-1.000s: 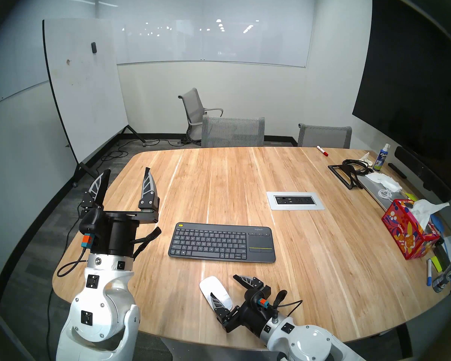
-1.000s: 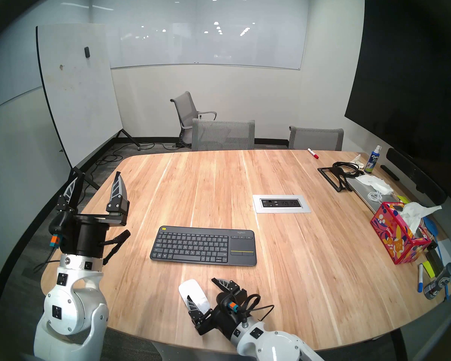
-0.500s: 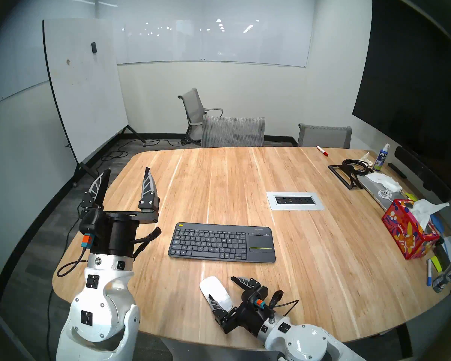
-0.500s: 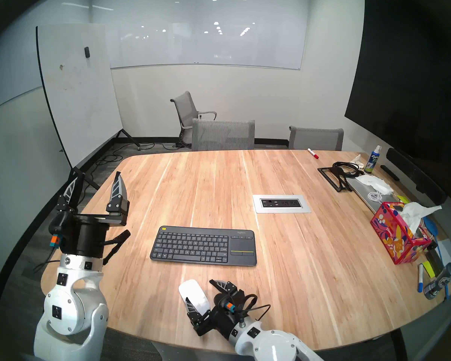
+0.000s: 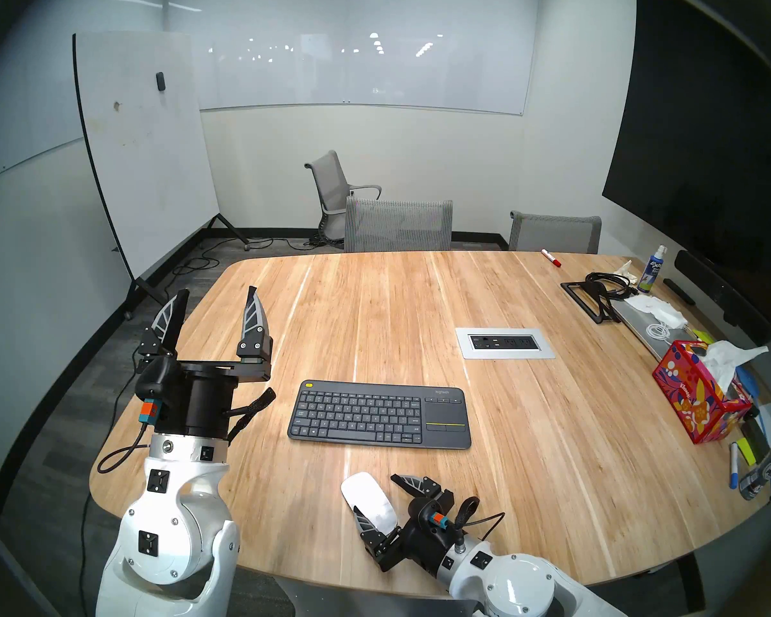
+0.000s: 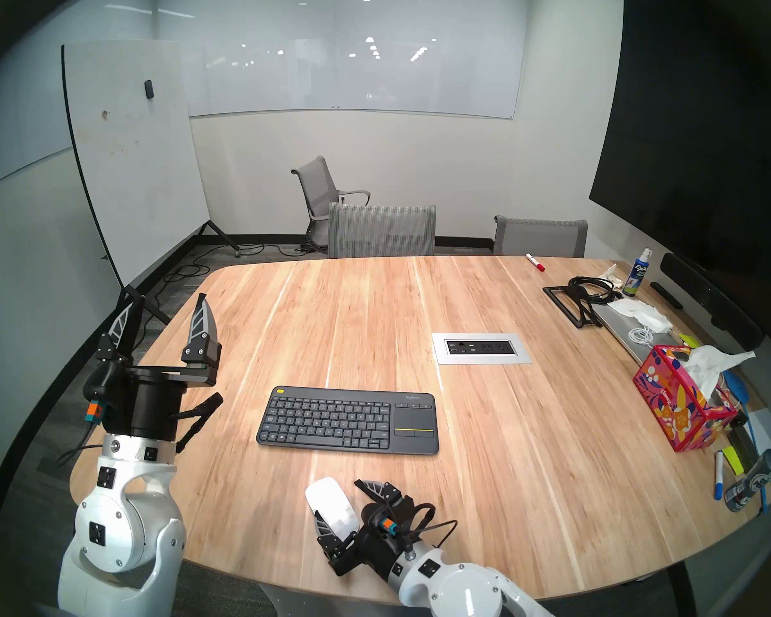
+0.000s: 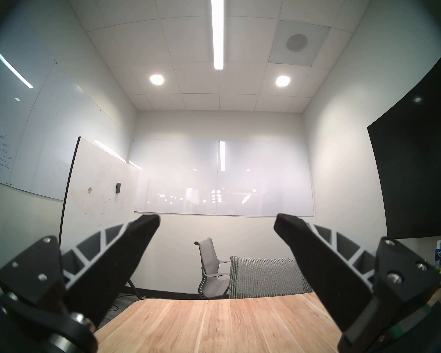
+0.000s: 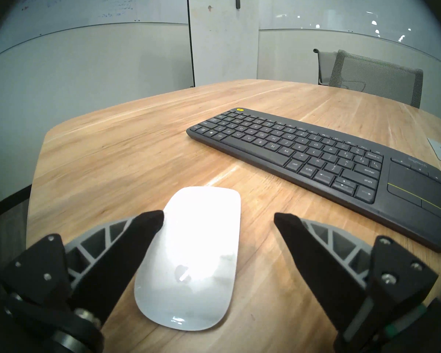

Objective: Put the mouse beside the keyboard

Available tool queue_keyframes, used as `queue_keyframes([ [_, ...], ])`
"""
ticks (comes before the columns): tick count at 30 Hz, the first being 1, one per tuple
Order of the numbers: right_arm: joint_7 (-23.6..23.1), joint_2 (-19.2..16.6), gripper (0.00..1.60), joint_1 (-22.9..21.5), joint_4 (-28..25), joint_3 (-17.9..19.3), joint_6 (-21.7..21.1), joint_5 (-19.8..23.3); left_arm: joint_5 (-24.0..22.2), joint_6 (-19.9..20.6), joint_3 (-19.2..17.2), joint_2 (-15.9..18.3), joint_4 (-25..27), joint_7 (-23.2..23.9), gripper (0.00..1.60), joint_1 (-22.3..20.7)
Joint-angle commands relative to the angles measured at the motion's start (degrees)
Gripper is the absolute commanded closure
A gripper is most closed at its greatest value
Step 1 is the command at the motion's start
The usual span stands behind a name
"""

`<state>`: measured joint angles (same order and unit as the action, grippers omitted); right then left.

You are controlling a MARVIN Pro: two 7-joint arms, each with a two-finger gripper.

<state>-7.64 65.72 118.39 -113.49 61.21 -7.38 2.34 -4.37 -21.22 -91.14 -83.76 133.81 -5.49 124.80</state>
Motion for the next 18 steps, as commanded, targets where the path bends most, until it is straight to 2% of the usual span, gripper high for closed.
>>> queue_keyframes([
  [1,0.03,0.15,0.0,-1.72,-0.11,-0.9,-0.32,0.48,0.01,-0.06,0.0,0.06,1.04,0.06,0.0,-0.03],
  [18,0.51,-0.05,0.0,-3.14,0.47,-2.02,-1.4,0.02,0.01,-0.06,0.0,0.06,1.04,0.06,0.0,-0.03],
])
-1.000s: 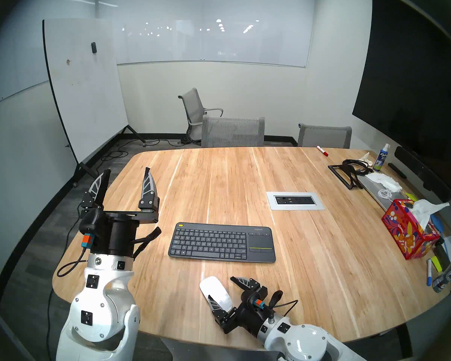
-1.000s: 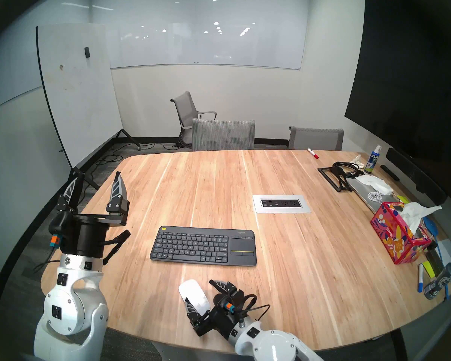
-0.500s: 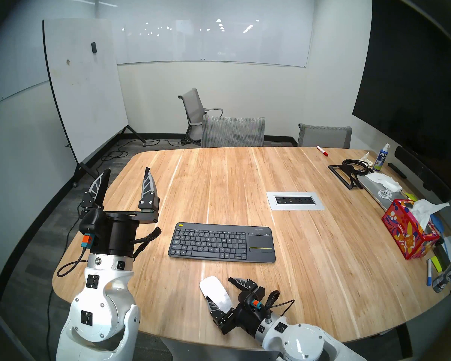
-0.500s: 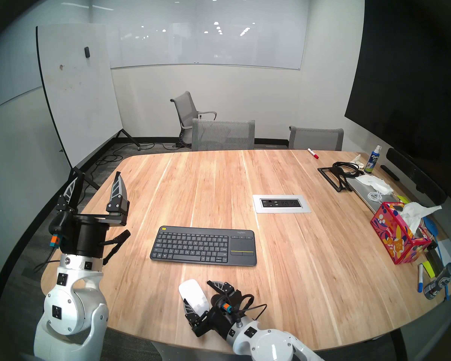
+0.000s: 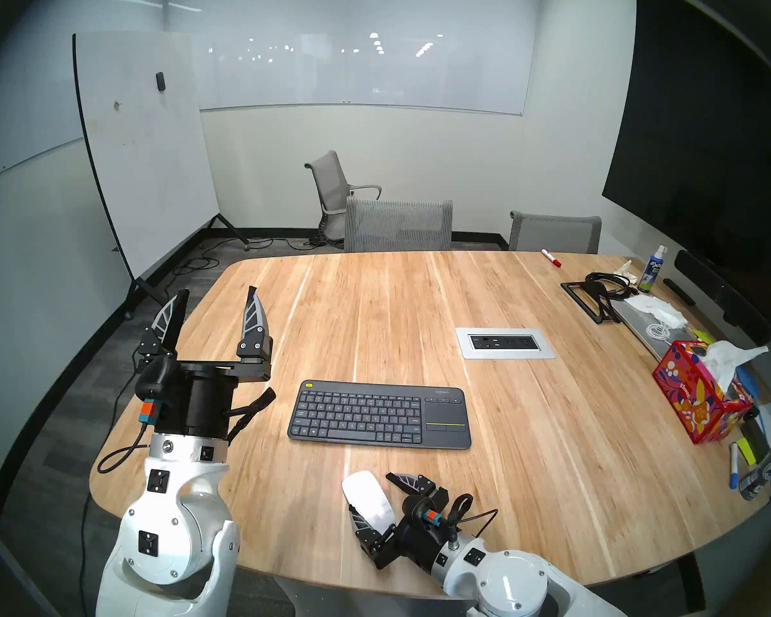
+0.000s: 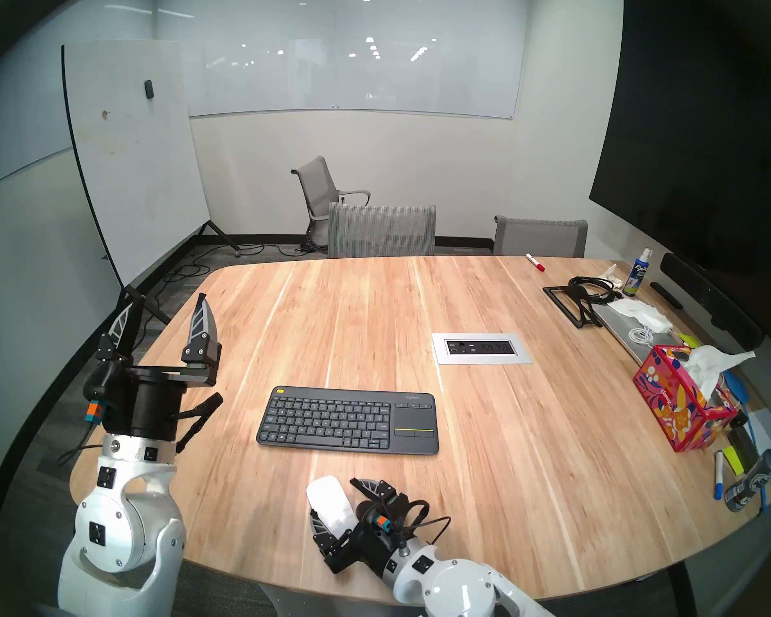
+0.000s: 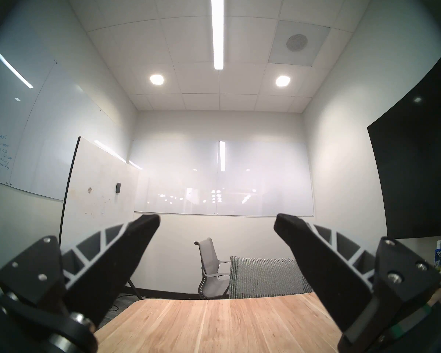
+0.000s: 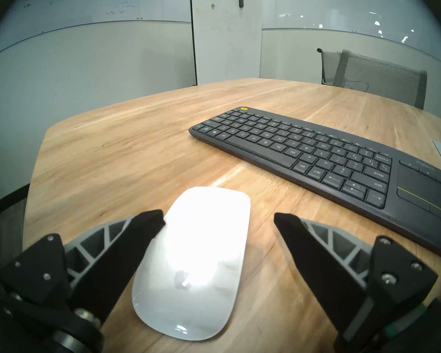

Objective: Put the mouse beside the keyboard

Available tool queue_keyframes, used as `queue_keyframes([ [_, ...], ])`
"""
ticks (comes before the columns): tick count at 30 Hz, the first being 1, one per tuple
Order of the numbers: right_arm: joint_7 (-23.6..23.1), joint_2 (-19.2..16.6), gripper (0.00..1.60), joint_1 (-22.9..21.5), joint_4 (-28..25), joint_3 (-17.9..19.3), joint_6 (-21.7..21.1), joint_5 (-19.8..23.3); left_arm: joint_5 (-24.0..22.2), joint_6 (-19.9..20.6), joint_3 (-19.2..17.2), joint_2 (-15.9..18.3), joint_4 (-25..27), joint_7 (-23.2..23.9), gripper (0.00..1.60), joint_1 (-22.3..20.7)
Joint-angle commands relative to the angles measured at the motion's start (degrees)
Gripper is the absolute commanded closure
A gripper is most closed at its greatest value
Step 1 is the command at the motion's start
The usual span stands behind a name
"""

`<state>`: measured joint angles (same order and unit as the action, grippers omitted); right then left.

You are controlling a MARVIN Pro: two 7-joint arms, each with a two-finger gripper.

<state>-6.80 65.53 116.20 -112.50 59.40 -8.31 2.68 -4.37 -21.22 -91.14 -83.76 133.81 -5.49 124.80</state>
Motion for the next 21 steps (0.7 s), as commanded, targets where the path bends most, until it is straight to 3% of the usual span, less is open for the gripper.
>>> queue_keyframes([
  [1,-0.34,0.12,0.0,-1.01,-0.47,-0.24,-0.55,-0.3,0.01,-0.06,0.0,0.06,1.05,0.06,0.0,-0.03],
  [21,-0.98,-0.88,0.0,-0.88,-4.36,1.56,-7.44,1.53,0.01,-0.07,0.0,0.06,1.03,0.06,0.0,-0.04],
])
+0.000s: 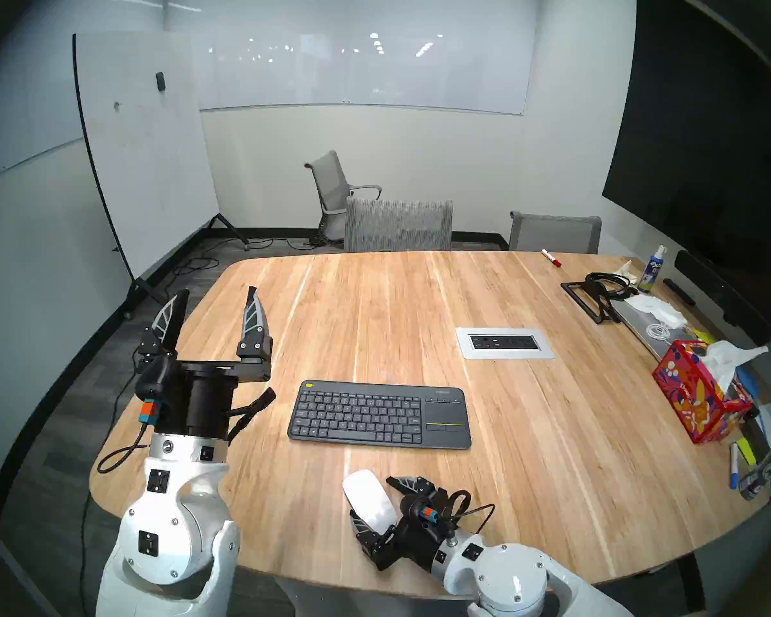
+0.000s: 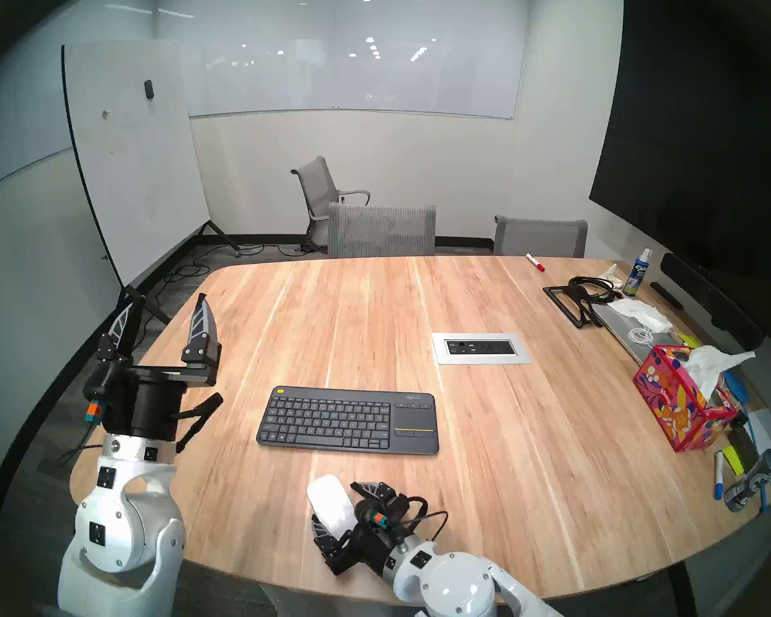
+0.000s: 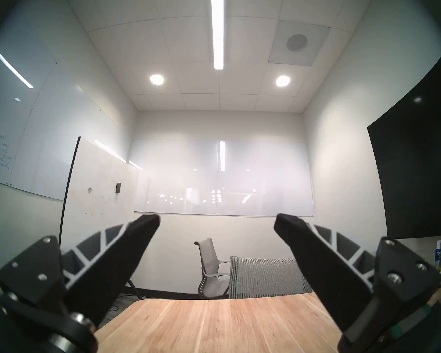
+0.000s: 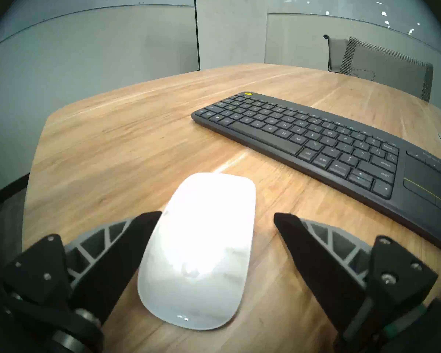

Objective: Put the mouse beside the keyboard

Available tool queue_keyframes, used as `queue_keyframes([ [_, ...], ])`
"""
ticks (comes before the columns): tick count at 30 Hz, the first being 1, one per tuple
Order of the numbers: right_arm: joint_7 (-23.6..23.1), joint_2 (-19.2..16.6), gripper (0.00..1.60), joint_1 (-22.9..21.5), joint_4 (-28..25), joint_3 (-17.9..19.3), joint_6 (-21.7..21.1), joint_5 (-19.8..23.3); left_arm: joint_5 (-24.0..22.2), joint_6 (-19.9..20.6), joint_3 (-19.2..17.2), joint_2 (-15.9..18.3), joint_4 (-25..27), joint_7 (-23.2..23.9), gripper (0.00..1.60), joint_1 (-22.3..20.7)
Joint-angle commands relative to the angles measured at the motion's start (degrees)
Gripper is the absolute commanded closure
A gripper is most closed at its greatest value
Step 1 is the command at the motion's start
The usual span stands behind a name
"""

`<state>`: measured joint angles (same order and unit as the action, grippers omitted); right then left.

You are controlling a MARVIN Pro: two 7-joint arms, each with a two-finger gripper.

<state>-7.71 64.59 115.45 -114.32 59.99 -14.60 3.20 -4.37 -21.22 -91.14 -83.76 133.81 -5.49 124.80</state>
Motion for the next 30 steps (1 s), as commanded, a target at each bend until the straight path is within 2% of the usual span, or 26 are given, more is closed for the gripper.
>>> queue_keyframes([
  [1,-0.21,0.2,0.0,-0.08,-2.57,1.23,-1.46,1.42,0.01,-0.07,0.0,0.06,1.03,0.06,0.0,-0.03],
  [13,-0.85,0.78,0.0,-0.12,-2.43,2.06,-2.86,2.39,0.01,-0.07,0.0,0.06,1.04,0.06,0.0,-0.03],
  [14,-0.83,0.94,0.87,-0.05,-2.42,2.18,-3.03,2.6,0.01,-0.07,0.0,0.06,1.04,0.06,0.0,-0.03],
  [15,-1.12,0.87,1.6,-0.15,-2.33,2.22,-2.92,2.75,0.01,-0.07,0.0,0.06,1.04,0.06,0.0,-0.03],
  [30,-0.44,0.23,1.6,1.39,-4.41,3.74,-0.35,2.46,0.02,-0.08,0.0,0.05,1.02,0.06,0.0,-0.04],
])
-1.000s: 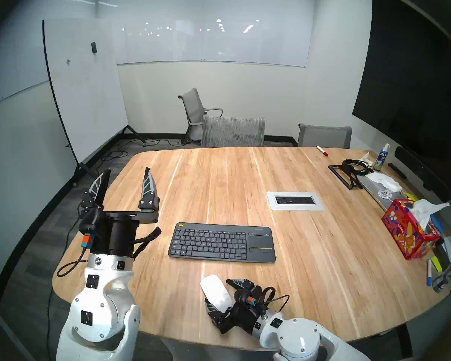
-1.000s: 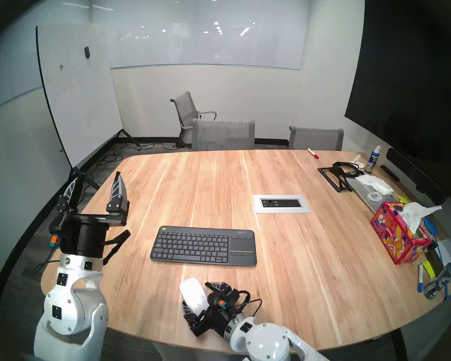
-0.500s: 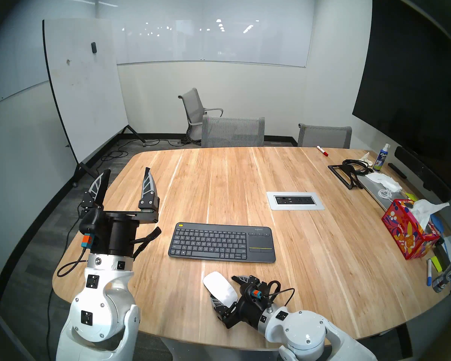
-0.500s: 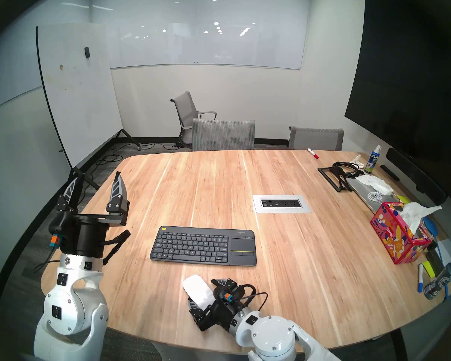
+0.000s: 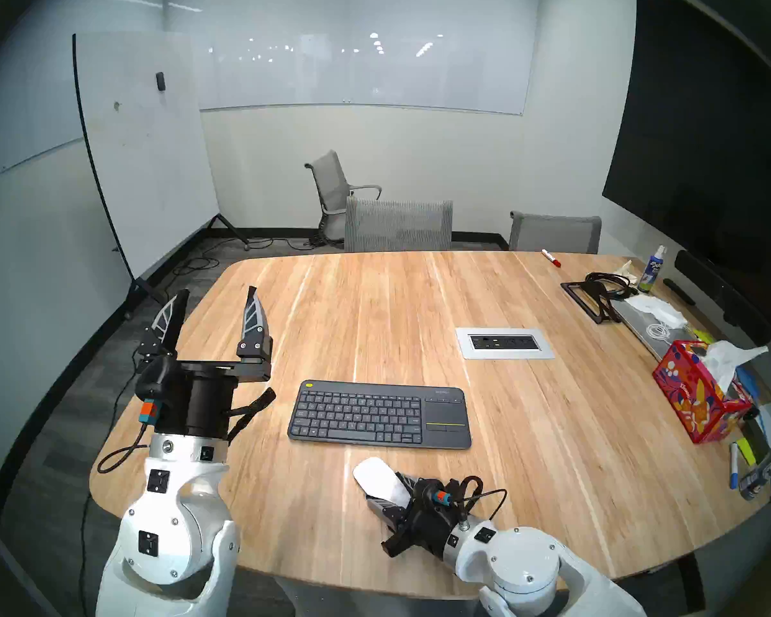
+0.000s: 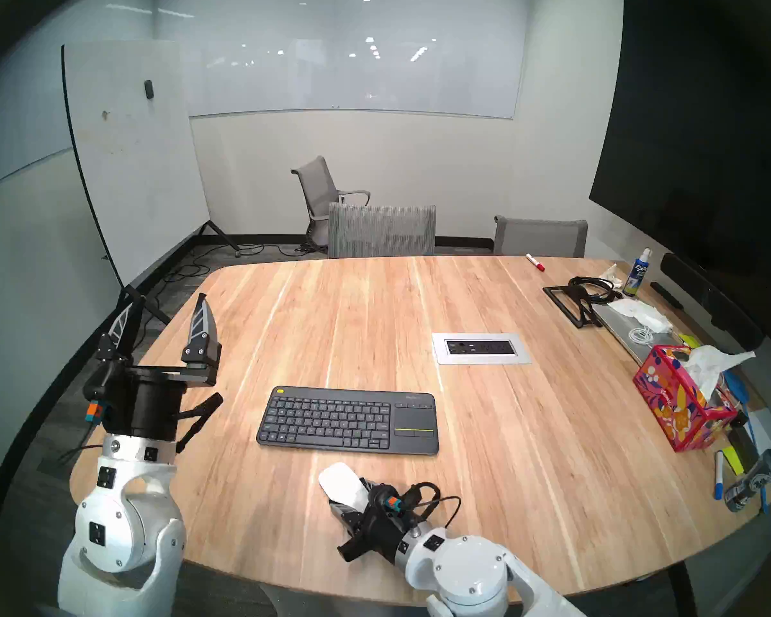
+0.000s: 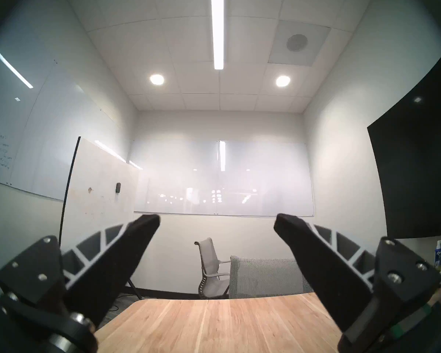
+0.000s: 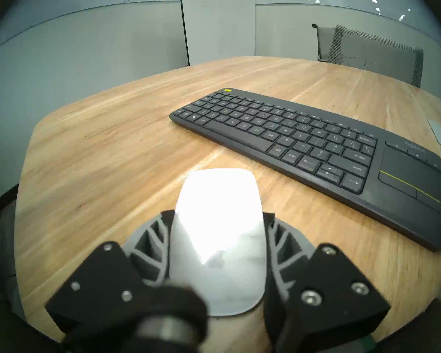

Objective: Put the mouse beside the keyboard

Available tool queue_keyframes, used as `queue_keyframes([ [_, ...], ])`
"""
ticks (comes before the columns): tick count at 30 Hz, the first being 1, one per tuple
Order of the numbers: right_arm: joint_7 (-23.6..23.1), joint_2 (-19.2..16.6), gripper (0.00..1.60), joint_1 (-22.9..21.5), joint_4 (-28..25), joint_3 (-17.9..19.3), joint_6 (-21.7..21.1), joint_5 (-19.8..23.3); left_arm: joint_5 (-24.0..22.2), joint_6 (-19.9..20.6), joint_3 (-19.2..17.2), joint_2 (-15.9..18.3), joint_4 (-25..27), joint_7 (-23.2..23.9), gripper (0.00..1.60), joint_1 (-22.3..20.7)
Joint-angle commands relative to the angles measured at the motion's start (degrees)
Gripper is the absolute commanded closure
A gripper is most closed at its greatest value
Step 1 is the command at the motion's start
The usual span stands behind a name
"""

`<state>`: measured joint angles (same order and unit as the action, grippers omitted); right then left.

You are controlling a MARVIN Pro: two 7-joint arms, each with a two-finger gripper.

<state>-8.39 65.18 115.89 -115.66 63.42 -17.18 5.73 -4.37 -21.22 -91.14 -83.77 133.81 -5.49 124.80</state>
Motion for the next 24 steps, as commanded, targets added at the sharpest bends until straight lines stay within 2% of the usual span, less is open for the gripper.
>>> queue_keyframes([
  [1,0.43,-0.37,1.6,1.2,-3.5,0.46,2.34,-0.04,0.02,-0.09,0.0,0.06,1.02,0.06,0.0,-0.05],
  [8,1.56,-1.26,1.6,2.39,-5.21,1.18,4.34,-1.04,0.02,-0.09,0.0,0.06,1.02,0.06,0.0,-0.05],
  [17,4.05,-1.58,1.6,4.89,-6.87,5.02,7.42,0.09,0.02,-0.1,0.0,0.06,1.01,0.06,0.0,-0.05],
  [24,6.52,-1.18,1.6,8.55,-8.7,9.04,10.18,2.41,0.02,-0.1,0.0,0.06,1.0,0.06,0.0,-0.06],
])
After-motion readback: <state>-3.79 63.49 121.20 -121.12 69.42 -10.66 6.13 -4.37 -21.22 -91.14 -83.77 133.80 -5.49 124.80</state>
